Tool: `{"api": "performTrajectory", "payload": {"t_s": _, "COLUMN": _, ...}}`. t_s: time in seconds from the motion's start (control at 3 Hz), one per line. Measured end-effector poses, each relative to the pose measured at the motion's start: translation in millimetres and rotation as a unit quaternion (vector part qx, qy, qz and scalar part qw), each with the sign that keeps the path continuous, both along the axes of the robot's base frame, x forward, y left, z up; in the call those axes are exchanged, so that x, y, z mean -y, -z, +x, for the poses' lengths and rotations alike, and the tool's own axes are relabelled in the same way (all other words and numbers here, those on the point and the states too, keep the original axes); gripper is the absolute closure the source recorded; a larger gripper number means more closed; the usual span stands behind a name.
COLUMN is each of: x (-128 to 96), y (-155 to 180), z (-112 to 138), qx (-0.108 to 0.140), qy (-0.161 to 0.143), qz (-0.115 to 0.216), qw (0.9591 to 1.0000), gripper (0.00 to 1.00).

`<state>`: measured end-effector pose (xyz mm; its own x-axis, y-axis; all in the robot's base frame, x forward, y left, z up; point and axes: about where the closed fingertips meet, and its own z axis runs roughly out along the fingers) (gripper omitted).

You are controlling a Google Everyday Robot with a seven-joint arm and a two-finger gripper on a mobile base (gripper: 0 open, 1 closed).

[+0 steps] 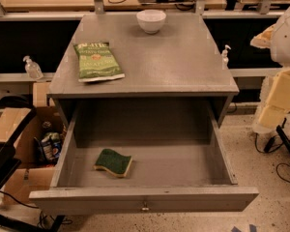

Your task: Pick sponge from top drawer and place on counter

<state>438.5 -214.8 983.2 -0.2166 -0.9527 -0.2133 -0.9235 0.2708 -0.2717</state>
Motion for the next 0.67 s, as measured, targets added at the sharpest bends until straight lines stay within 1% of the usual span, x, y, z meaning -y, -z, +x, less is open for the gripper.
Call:
{"api": "performTrajectory", "payload": {"t_s": 0.33, "x": 0, "y": 0, "z": 0, "qx": 0.000, "qy": 0.000, "qz": 0.000, "qw": 1.0000, "gripper": 0.00}}
{"api": "performTrajectory", "payload": {"t_s": 0.67, "x": -5, "y": 6, "z": 22, "qx": 0.019, "qy": 0.004, "qz": 0.010, "qw": 0.9998, "gripper": 0.00}}
